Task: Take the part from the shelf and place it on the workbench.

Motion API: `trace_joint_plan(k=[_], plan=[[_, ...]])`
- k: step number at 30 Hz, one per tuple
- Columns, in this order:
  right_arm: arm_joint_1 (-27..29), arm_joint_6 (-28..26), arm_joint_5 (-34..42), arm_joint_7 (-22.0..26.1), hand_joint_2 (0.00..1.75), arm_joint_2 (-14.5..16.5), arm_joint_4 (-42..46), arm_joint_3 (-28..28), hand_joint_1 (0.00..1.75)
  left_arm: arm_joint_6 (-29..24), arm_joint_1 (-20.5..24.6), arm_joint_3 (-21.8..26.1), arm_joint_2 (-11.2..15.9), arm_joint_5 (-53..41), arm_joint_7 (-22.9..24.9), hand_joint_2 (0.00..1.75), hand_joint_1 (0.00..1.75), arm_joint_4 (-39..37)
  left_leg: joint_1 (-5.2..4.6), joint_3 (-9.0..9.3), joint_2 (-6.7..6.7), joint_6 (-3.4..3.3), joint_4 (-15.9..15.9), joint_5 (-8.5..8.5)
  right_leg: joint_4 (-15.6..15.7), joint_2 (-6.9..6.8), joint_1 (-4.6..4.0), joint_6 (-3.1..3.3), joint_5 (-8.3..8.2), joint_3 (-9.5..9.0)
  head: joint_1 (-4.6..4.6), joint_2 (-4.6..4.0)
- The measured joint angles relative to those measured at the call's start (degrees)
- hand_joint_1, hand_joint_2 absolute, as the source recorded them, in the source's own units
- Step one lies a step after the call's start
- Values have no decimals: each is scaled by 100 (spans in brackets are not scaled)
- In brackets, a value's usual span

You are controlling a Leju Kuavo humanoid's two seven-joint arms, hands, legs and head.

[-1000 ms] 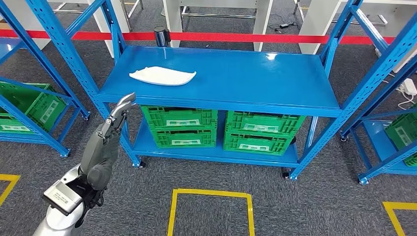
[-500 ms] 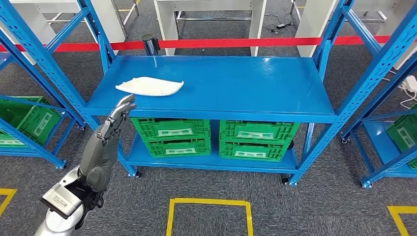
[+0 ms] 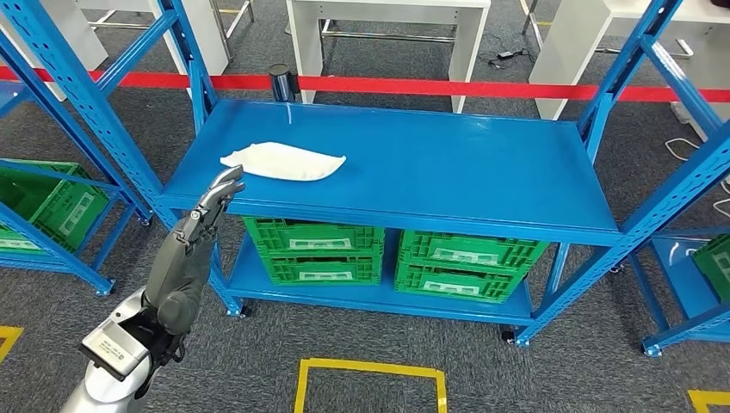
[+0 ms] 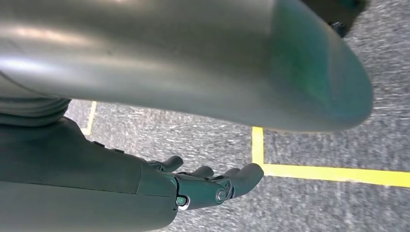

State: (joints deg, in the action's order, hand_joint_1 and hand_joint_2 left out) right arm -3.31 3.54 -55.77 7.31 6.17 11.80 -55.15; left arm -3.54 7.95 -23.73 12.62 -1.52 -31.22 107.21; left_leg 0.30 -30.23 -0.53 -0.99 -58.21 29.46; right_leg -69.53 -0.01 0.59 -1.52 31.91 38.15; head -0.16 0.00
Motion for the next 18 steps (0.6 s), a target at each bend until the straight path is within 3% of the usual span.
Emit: trace_joint_plan(k=[1,2,4,7,8,9,12,13,14,15,17,18], plan=[[3,1,-10,-4,0,-5,0,0,0,0,4,1,1,8,-4,0,0,-1,-1,57,0,18,0,47,390,0,-4,25,-261,-124,7,0],[1,2,-18,-8,0,-10,0,0,0,0,7,1,1,11,-9,0,0,-1,-4,99,-1,43,-1,88,703,-2,-18,51,-369,-226,12,0],[-2,5,-28,-12,0,-14,0,0,0,-5,3,1,-4,8,-10,0,0,9,-11,146,-3,118,6,136,986,-2,-45,124,-365,-321,20,0],[16,6,-35,-15,0,-13,0,0,0,-50,-22,-2,-27,-38,8,0,0,53,-17,213,3,225,-95,145,1065,3,-27,250,-377,-468,11,0],[15,5,-41,-16,0,-12,0,0,0,-63,-28,-2,-36,-63,20,0,0,70,-15,154,9,245,-246,176,1078,3,-17,289,-360,-546,-7,0],[9,5,-47,-19,0,-11,0,0,0,-69,-36,-3,-43,-84,33,0,0,84,-7,22,15,262,-492,242,1089,5,-8,318,-333,-618,-26,0],[4,6,-56,-27,0,-11,0,0,0,-78,-88,-5,-53,-111,63,0,0,93,6,-666,19,318,-1438,591,1093,14,-8,347,-202,-753,-76,0],[10,7,-57,-29,0,-11,0,0,0,-78,-105,-5,-54,-114,67,0,0,91,7,-831,19,333,-1559,636,1093,17,-9,344,-152,-809,-83,0],[15,7,-57,-32,0,-11,0,0,0,-74,-113,-5,-54,-115,68,0,0,90,7,-896,20,333,-1475,560,1093,19,-9,337,-98,-876,-89,0],[18,7,-58,-35,0,-11,0,0,0,-67,-115,-5,-54,-116,67,0,0,90,7,-879,21,322,-1227,380,1093,20,-9,327,-41,-952,-93,0],[17,7,-59,-42,0,-8,0,0,0,-52,-115,1,-54,-116,63,0,0,87,-8,-728,30,273,-519,-156,1098,21,-11,291,78,-1102,-97,0],[11,7,-60,-44,0,-6,0,0,0,-45,-112,4,-54,-116,63,0,0,83,-26,-670,36,246,-287,-298,1107,22,-13,260,130,-1155,-101,0]])
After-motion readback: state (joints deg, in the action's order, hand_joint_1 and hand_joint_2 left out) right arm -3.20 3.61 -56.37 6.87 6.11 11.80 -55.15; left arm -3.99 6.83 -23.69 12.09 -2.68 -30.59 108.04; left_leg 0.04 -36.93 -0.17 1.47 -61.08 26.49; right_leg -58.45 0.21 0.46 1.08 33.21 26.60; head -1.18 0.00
